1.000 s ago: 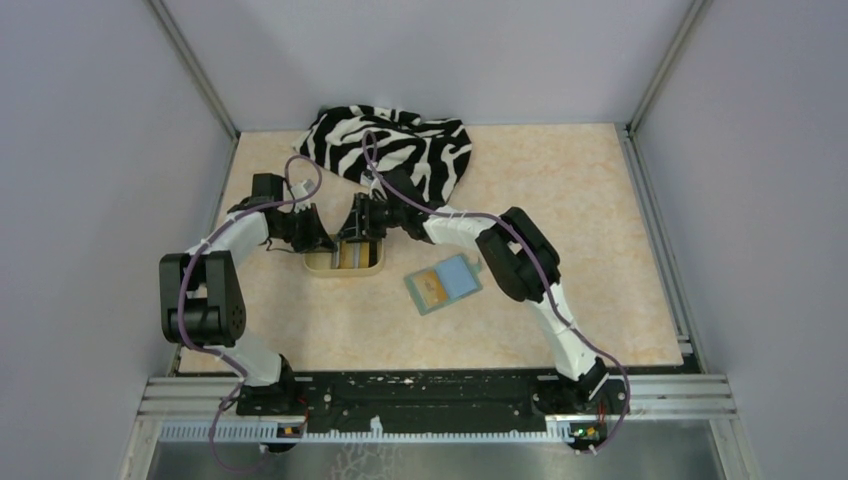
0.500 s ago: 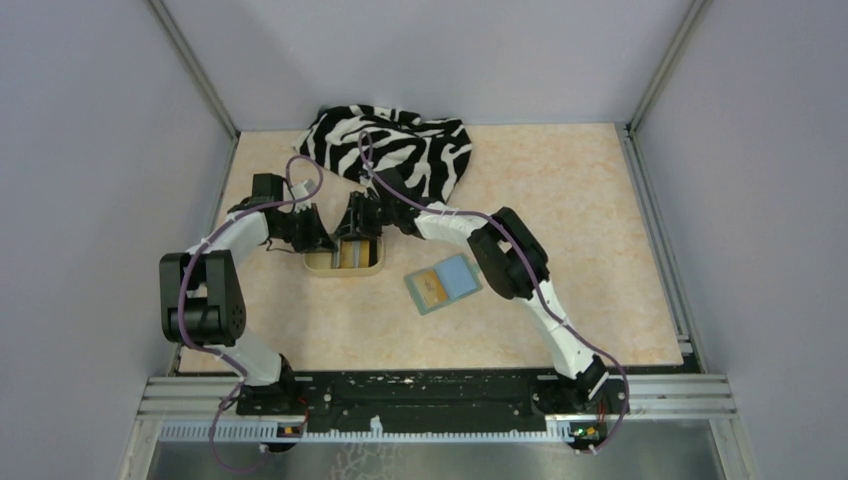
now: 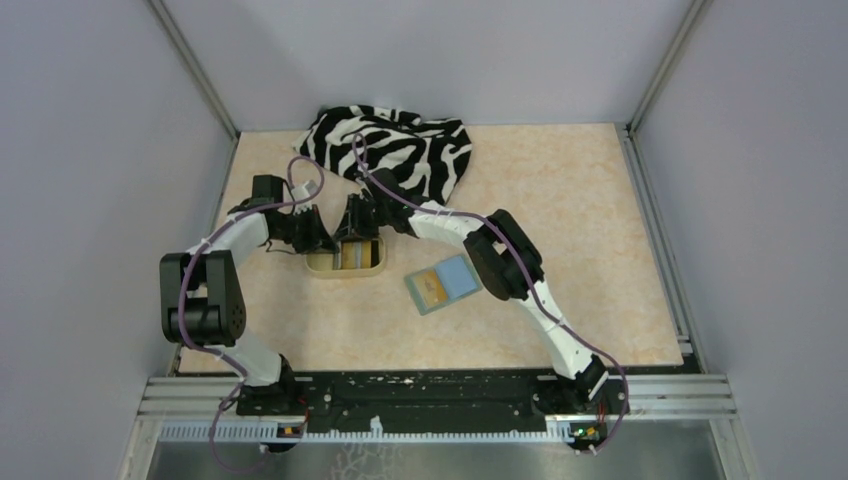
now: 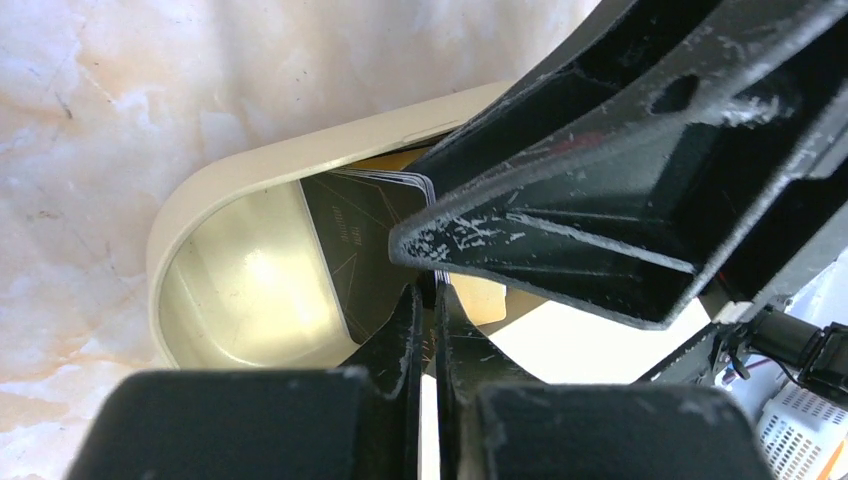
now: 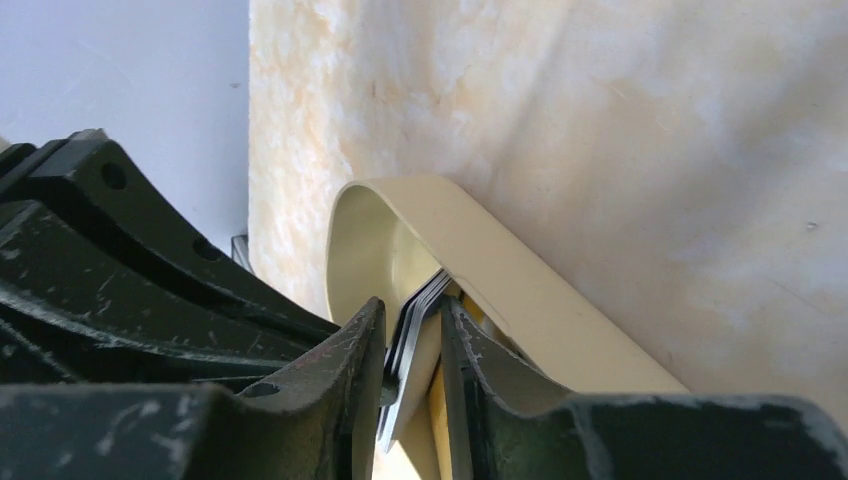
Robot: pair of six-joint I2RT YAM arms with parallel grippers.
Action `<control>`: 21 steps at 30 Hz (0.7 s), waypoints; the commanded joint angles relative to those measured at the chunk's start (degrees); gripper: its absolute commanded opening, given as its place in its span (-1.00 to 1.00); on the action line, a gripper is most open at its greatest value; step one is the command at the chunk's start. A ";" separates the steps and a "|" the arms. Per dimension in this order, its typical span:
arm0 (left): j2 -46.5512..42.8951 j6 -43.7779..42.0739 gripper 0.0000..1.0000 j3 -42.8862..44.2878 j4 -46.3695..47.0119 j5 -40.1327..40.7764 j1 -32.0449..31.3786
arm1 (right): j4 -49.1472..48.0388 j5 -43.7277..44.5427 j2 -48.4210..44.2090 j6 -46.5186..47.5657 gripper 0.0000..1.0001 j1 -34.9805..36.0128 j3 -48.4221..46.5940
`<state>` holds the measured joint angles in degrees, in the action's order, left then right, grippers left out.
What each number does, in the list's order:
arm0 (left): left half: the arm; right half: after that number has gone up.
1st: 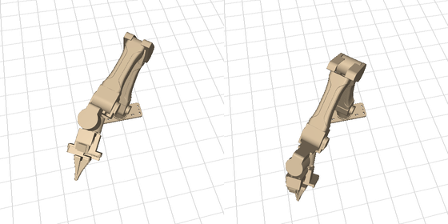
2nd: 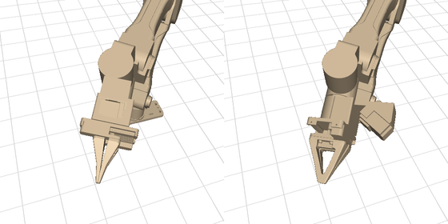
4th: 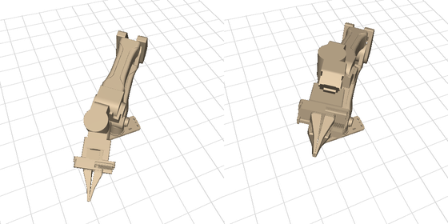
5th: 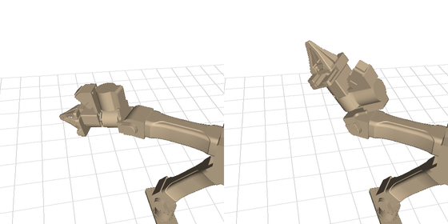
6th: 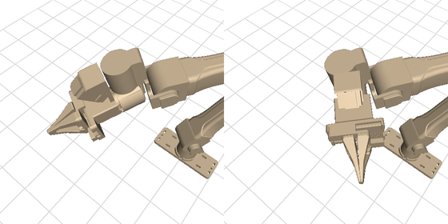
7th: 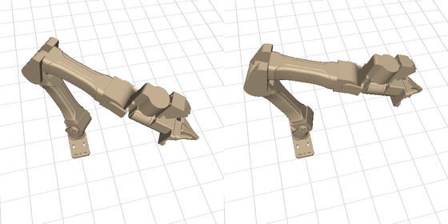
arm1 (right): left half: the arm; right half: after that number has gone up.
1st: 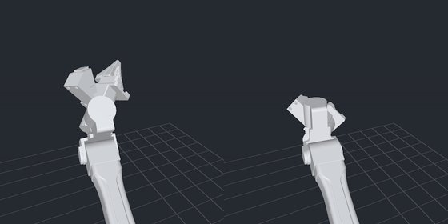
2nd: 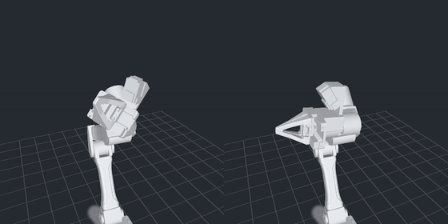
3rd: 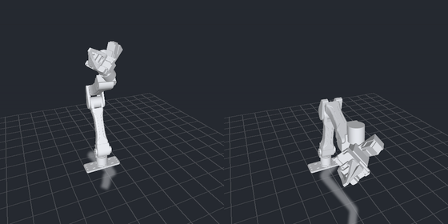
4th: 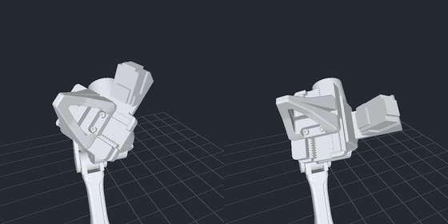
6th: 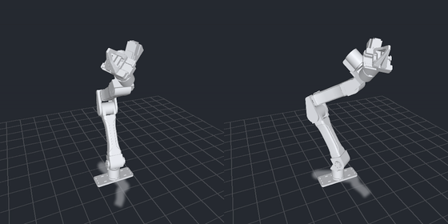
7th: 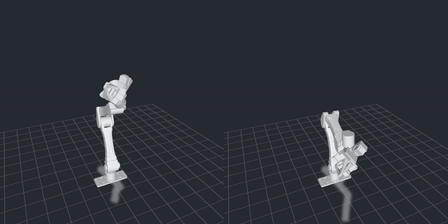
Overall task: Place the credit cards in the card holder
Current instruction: Pick up the credit card from the storage box.
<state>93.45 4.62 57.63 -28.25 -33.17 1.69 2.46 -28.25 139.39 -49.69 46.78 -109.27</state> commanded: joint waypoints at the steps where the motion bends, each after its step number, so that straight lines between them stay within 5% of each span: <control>1: 1.26 -0.92 -0.84 -1.90 -1.90 -5.05 -0.81 | 1.24 0.70 1.41 1.30 -0.50 1.29 -4.07; 6: 0.20 -1.30 -0.60 -1.99 -1.81 -5.54 -0.77 | 2.88 1.94 0.92 3.82 -0.76 1.31 -4.20; 13: -4.86 -2.85 -0.12 -2.96 -1.04 -5.90 -0.52 | 1.52 0.63 -0.92 4.52 -0.85 0.06 -2.10; 21: -15.04 -2.07 -0.13 -6.74 1.91 1.20 1.98 | -3.78 -5.51 -1.99 4.74 -0.84 -1.34 -0.59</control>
<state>83.83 3.03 52.49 -28.67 -36.64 2.48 4.40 -29.63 139.68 -46.26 46.15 -109.86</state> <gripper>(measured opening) 0.449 0.083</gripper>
